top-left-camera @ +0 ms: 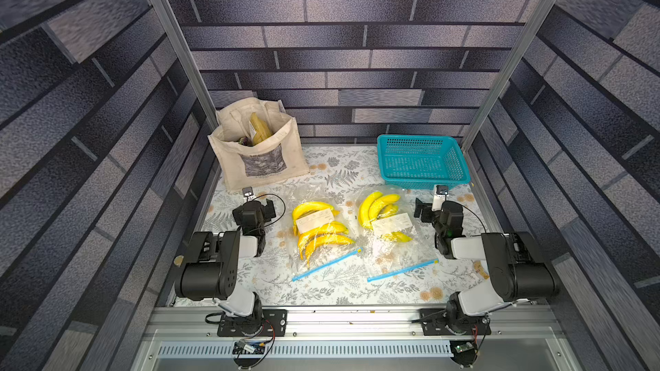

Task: Open the zip-top bag and take out the banana
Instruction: Pick up the zipper food storage bag at the center of the board.

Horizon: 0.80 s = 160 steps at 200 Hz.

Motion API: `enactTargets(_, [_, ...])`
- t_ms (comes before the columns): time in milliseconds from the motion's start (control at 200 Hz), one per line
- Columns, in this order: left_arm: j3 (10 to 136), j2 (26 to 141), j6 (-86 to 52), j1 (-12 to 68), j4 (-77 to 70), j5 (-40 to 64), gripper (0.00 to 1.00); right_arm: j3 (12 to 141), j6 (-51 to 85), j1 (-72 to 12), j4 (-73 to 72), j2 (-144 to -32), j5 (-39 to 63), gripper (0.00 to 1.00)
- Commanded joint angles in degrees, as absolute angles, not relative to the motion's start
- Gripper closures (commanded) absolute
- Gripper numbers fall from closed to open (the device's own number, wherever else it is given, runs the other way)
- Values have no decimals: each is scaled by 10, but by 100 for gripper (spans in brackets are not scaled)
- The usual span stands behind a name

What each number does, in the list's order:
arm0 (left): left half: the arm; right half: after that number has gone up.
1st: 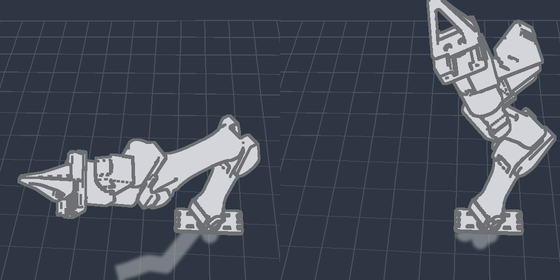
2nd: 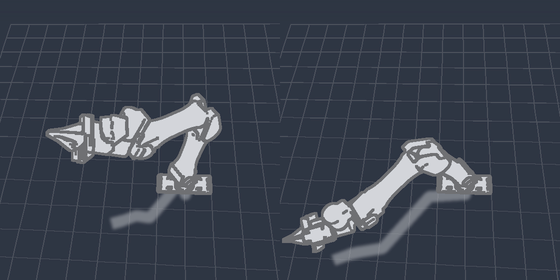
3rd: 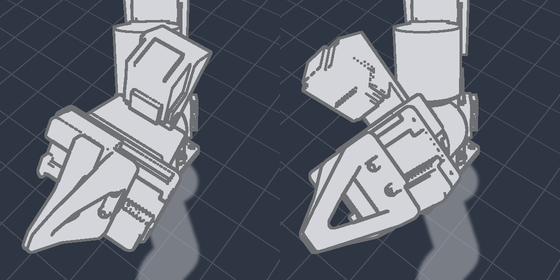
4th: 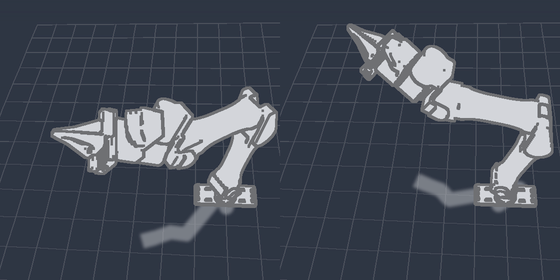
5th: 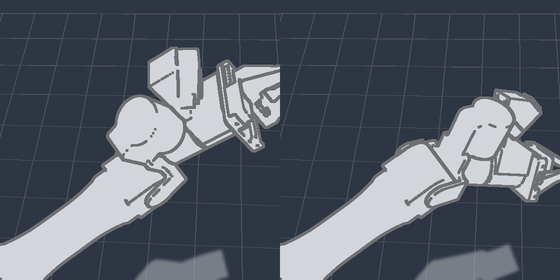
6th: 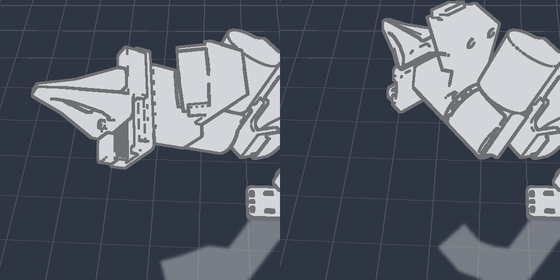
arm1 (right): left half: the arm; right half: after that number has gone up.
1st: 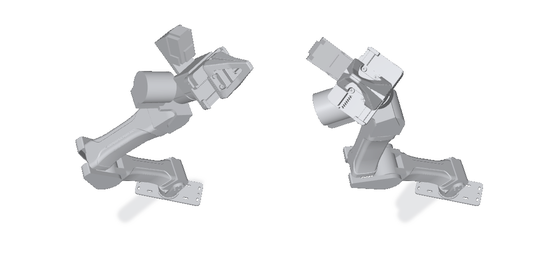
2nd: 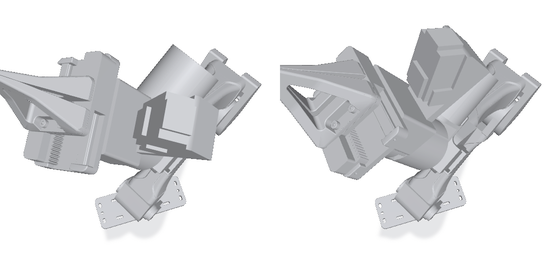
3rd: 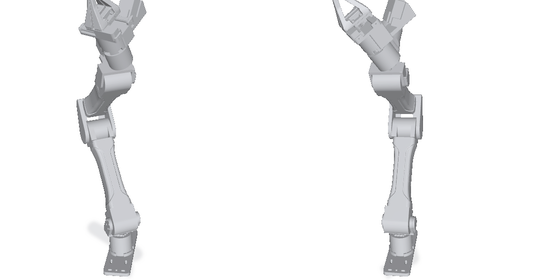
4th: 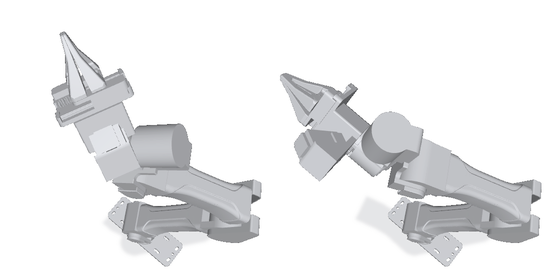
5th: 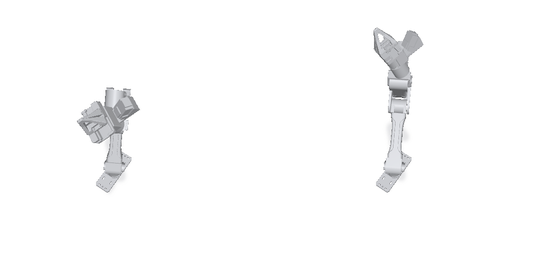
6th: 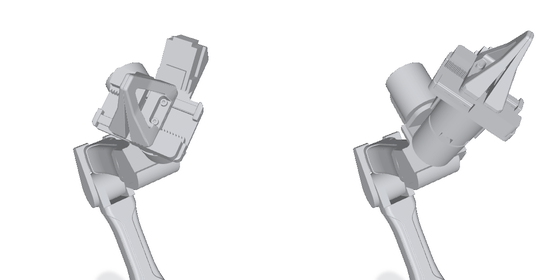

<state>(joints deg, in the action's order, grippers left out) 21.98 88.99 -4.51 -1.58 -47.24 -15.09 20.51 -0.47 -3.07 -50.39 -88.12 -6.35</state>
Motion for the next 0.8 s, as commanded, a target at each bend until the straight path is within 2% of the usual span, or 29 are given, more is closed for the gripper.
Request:
enactTargets(0, [233, 885, -53, -15, -484, -149, 0, 211, -3, -26, -507, -875, -61, 0])
enactTargets(796, [236, 885, -54, -22, -477, -132, 0, 212, -4, -26, -507, -875, -49, 0])
